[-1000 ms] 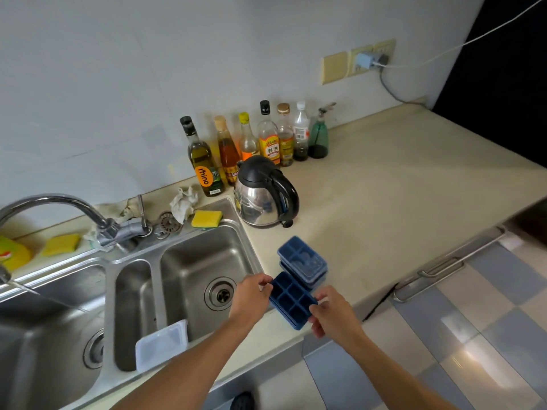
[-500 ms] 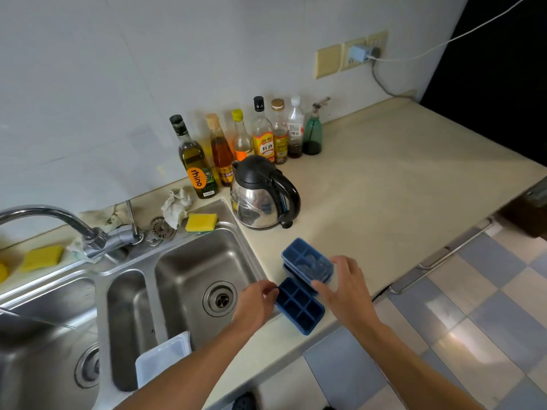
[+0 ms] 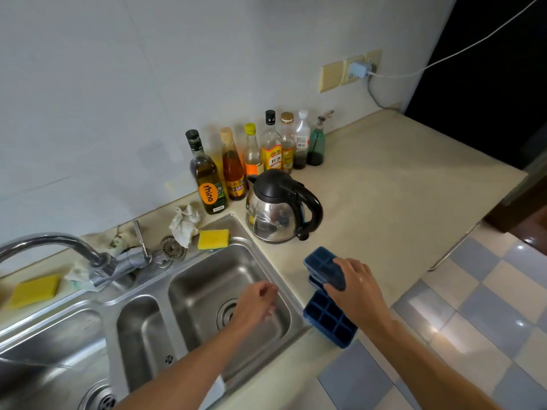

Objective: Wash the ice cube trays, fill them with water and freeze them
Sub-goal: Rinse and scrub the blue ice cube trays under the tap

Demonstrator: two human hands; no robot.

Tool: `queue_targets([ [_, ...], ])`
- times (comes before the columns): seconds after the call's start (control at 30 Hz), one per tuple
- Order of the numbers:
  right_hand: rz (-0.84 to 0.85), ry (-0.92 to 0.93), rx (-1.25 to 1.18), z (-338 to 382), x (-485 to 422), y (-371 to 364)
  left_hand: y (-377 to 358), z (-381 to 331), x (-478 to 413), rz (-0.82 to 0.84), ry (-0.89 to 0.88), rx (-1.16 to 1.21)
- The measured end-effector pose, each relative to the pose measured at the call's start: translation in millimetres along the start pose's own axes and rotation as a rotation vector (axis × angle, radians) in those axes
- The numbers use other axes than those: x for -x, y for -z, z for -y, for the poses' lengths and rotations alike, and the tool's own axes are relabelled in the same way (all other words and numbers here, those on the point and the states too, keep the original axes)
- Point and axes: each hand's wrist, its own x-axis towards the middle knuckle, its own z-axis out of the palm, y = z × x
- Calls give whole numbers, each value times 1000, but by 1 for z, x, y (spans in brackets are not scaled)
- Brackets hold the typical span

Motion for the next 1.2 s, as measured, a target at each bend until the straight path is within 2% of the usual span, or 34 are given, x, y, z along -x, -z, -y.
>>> queue_targets([
  [0.17,30,38,-167,67,5,-17,29,0,10,21,44,323],
  [0.3,167,75,-331,145,6,-43,69,10,37,-34,53,553],
  [0.4,286,156,-412,207,13,-67,112,30,63,-167,87,721],
  [0.6,530,402,-400,306,49,-119,183,80,133,-489,143,909],
  [0.7,654,472,-341,331,65,-140,195,102,161,-581,208,933],
  [0.87,910,469,-312,353,90,-162,206,134,195,-692,333,904],
  [1.03,972,429,-322,368,102,-168,218,152,202,-730,397,873],
  [1.2,975,371,-284,380,99,-179,235,165,192,-633,411,814],
])
